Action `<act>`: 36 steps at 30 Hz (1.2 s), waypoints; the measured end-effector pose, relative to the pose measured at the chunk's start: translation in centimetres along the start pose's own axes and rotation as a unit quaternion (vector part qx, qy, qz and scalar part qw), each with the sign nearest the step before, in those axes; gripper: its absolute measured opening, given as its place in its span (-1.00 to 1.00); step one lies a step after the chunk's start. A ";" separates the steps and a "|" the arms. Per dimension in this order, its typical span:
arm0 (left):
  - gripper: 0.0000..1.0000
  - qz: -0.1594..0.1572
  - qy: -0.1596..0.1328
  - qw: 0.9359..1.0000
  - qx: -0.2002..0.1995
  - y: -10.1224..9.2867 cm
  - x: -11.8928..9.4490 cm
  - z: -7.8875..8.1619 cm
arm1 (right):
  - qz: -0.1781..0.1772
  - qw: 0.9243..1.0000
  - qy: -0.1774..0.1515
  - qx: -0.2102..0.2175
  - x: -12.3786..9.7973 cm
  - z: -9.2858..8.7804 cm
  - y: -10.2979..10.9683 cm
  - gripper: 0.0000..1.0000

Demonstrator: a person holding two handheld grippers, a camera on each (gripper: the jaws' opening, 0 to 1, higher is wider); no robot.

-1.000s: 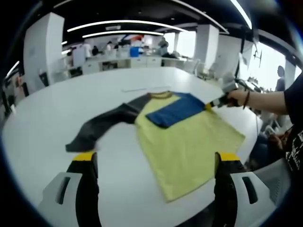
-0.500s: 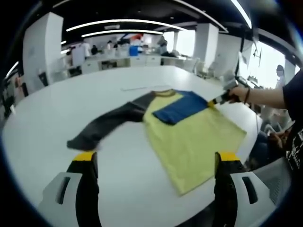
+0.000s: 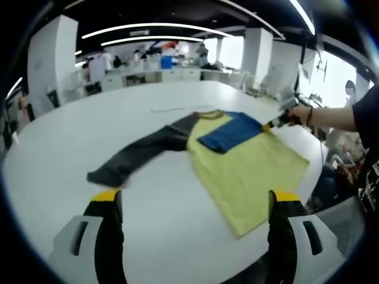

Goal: Fold the garment on the visible template until the final outline fits inside the template.

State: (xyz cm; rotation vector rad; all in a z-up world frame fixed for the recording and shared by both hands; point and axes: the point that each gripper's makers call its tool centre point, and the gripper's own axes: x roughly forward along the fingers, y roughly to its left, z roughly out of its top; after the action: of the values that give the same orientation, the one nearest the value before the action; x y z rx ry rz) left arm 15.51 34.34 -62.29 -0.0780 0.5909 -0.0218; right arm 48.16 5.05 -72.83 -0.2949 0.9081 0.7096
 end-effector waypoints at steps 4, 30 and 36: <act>0.97 -0.001 0.001 1.000 0.000 0.0 0.0 -0.1 | -0.002 1.000 0.001 0.008 -0.1 -0.1 -0.8 -0.97; 0.95 0.002 0.010 1.000 0.000 0.3 0.1 -0.3 | -0.007 0.997 -0.035 0.062 -1.1 0.4 -0.4 -0.64; 0.95 0.000 0.009 1.000 0.000 0.5 0.4 0.0 | 0.008 0.996 -0.059 0.059 -2.3 1.6 1.4 -0.13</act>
State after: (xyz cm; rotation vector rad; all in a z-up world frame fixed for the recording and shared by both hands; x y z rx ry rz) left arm 15.80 34.86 -62.54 -0.0773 0.6095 -0.0237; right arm 47.26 5.85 -69.97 -0.1400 0.8358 0.6786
